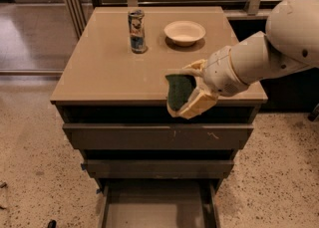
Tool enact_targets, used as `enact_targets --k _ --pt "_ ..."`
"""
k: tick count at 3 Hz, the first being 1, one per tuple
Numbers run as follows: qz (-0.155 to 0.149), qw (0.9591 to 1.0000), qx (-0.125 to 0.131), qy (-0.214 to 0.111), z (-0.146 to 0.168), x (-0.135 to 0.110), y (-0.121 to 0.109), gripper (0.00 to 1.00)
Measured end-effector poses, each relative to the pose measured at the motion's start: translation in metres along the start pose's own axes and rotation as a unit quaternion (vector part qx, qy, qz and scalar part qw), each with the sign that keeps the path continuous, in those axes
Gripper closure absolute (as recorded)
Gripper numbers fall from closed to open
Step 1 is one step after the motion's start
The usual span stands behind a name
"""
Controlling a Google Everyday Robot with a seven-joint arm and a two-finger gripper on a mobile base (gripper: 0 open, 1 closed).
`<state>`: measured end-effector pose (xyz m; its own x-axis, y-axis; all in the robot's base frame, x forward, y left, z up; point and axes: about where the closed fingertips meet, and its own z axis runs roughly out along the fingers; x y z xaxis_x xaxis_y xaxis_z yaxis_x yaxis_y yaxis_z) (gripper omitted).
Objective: Place sponge into bottom drawer
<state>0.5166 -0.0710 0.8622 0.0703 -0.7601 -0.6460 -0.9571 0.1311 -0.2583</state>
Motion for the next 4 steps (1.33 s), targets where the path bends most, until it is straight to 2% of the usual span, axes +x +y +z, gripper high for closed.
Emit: enact_targets --k 1,2,3,4 --pt "0.000 1.0000 -0.002 -0.001 0.004 0.000 -0.005 1.00" --pt "0.015 0.9999 0.003 -0.003 -0.001 -0.003 0.013 1.00" --pt "0.043 0.9990 0.013 0.000 -0.009 -0.001 0.051 1.00" --pt "0.056 0.9984 0.001 -0.007 0.025 0.028 0.086 1.00"
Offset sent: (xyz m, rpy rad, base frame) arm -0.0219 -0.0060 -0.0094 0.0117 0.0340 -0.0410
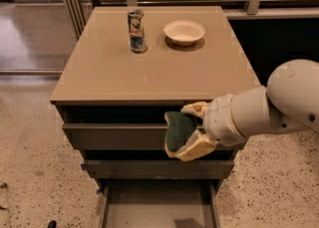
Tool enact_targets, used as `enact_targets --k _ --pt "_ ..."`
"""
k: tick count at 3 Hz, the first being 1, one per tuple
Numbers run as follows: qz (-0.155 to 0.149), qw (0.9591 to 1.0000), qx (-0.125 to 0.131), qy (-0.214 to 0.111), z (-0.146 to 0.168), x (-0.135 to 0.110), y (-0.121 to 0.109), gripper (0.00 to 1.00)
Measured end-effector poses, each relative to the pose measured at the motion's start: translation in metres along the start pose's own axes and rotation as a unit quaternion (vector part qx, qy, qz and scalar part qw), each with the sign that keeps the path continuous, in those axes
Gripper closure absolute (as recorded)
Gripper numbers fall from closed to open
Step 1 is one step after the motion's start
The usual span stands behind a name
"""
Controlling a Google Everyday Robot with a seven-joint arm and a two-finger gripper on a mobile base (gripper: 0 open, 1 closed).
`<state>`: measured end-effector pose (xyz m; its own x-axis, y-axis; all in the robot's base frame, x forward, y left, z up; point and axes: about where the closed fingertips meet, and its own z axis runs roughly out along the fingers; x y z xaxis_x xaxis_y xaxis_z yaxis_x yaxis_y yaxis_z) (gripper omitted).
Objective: Place sponge into bottom drawer
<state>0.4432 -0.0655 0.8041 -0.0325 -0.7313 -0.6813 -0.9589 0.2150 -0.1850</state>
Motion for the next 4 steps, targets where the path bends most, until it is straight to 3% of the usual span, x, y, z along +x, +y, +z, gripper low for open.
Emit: enact_targets --k 1,3,4 --pt "0.021 0.9986 -0.038 -0.030 0.071 0.058 0.026 1.00" --pt "0.007 0.9990 -0.036 -0.024 0.085 0.068 0.031 1.00" --pt "-0.021 0.9988 -0.044 -0.008 0.153 0.122 0.046 1.00"
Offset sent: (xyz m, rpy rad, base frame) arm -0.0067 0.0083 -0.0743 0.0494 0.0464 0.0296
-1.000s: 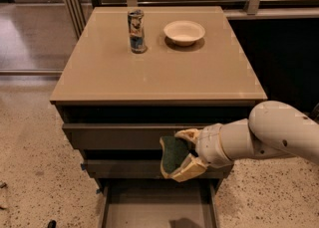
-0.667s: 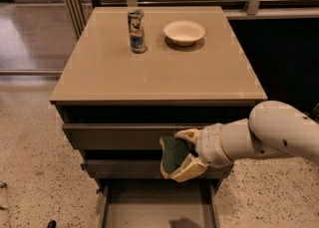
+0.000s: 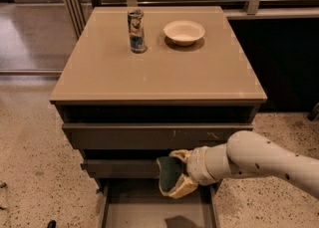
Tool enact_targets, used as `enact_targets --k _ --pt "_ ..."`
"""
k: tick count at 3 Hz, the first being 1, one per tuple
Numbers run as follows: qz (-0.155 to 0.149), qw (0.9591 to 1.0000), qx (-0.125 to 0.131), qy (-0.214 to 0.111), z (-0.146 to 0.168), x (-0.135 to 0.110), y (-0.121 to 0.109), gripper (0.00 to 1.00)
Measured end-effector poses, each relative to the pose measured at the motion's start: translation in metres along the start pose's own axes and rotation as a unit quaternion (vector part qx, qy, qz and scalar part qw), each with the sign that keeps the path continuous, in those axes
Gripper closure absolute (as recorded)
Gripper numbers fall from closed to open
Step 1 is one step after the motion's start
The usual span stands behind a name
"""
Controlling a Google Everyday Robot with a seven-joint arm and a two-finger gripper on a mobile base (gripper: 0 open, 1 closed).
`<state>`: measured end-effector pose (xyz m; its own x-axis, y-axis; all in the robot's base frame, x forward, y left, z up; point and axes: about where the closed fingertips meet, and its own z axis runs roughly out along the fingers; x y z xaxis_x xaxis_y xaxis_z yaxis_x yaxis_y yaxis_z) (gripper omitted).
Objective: Place sponge into bottom drawer
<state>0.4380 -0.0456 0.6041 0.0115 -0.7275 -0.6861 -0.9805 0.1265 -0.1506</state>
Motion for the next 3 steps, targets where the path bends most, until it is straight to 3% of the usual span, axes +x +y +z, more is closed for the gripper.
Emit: enact_targets --k 2,3 --pt "0.027 0.9972 -0.053 0.044 0.114 0.106 0.012 1.00" --pt "0.024 0.9973 -0.053 0.045 0.118 0.111 0.014 1.00"
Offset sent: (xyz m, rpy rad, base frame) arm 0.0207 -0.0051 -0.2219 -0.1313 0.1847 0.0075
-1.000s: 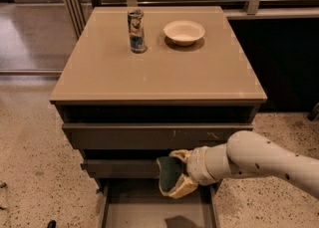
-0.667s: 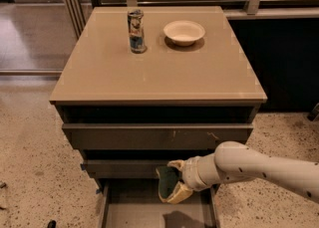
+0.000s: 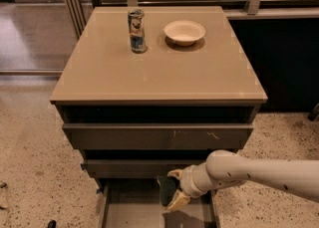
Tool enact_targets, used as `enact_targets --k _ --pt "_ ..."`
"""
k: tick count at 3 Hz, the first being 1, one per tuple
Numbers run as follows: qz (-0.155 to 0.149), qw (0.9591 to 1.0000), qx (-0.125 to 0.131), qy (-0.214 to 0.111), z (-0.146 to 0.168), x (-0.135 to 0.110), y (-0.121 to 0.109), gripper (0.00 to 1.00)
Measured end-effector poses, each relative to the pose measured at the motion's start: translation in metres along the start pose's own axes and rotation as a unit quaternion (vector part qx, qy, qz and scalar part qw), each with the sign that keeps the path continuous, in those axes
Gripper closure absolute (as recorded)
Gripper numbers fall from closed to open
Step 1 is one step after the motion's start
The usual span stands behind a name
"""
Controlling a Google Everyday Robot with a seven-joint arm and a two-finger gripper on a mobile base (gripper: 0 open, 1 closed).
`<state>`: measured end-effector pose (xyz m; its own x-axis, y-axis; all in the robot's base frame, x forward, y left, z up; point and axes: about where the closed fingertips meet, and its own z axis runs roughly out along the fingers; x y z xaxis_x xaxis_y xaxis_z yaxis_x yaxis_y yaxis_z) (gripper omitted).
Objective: Place sponge into bottom drawer
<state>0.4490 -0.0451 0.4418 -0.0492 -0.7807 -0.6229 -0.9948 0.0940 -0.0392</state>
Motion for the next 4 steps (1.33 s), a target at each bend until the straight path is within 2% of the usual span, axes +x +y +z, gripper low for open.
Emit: enact_targets --k 1,2,3,4 --pt "-0.015 0.9999 0.002 0.007 0.031 0.031 0.007 1.00" --pt "-0.030 0.9995 0.004 0.010 0.074 0.074 0.008 1.00" --pt "-0.013 0.9998 -0.015 0.009 0.133 0.125 0.020 1.00" --pt "-0.013 0.9998 -0.015 0.009 0.133 0.125 0.020 1.00"
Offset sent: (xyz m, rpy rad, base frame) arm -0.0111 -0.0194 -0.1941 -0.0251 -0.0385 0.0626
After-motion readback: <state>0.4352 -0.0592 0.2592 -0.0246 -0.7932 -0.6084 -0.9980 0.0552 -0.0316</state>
